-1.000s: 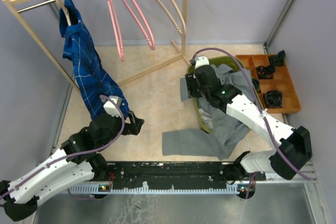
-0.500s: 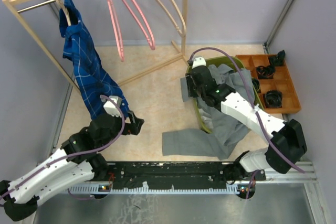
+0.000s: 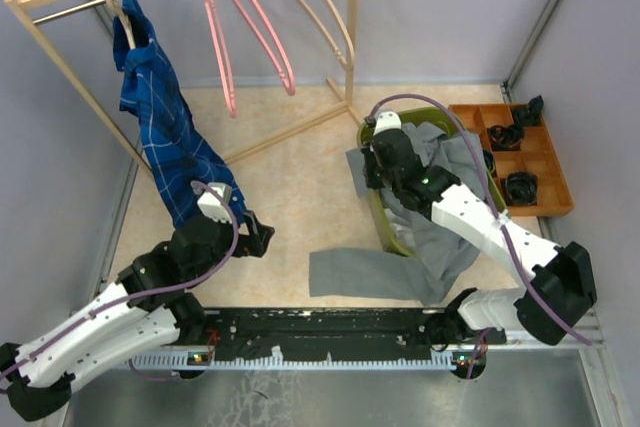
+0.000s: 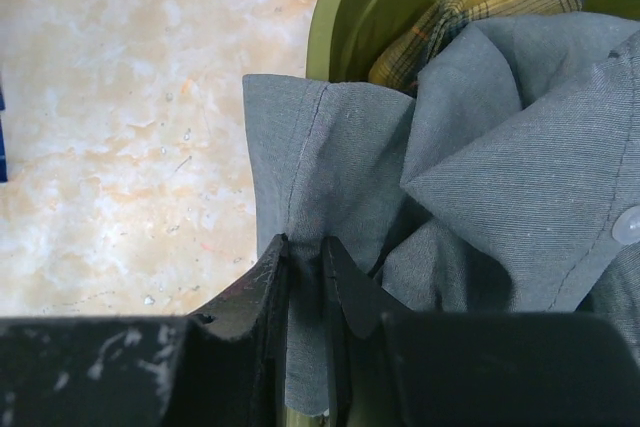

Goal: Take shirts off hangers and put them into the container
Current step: Place the shirt in the bin.

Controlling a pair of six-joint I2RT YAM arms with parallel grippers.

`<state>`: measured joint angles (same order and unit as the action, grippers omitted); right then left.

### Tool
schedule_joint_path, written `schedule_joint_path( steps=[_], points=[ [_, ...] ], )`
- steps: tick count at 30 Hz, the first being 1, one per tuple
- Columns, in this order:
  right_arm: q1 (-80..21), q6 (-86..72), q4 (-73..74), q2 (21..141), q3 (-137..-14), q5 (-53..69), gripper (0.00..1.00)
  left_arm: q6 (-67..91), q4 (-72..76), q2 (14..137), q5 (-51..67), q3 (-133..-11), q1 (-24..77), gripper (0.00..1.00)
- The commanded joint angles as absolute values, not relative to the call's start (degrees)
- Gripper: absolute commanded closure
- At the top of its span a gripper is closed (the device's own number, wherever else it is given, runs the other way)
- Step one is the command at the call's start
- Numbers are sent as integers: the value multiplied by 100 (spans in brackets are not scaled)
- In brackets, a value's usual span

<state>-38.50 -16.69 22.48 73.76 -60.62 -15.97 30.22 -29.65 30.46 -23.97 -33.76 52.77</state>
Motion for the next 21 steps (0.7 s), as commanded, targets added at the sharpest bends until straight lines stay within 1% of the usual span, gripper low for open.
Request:
schedule_joint_path(
  steps=[1,5,9,12,13,14,16,17,19,21],
  points=[
    [-3692,-1683,1981,6993,-6127,-1504,85,3068,-2997,3089,-2435,-3472,5304,1],
    [-3626,-1733,1961,7120,-6048,-1178,84,3067,-3001,3103,-2443,-3472,5313,1],
    [-3607,-1805,1992,7326,-6073,-1128,82,3076,-3023,3086,-2458,-3472,5313,1],
    [-3604,-1785,1986,7452,-6105,-1017,84,3077,-3032,3076,-2459,-3472,5316,1],
    [-3604,-1784,1980,7490,-6112,-992,82,3078,-3040,3076,-2459,-3469,5313,1],
    [-3604,-1784,2001,7515,-6135,-985,78,3087,-3046,3084,-2467,-3471,5311,1],
    [-3601,-1784,2060,7534,-6180,-978,75,3085,-3056,3089,-2470,-3471,5313,1],
    [-3602,-1784,2066,7535,-6191,-988,75,3092,-3058,3090,-2470,-3472,5311,1],
    [-3595,-1784,2090,7505,-6208,-1060,78,3094,-3056,3093,-2470,-3472,5311,1],
    [-3595,-1784,2130,7470,-6245,-1106,77,3095,-3057,3101,-2478,-3474,5311,1]
  ],
)
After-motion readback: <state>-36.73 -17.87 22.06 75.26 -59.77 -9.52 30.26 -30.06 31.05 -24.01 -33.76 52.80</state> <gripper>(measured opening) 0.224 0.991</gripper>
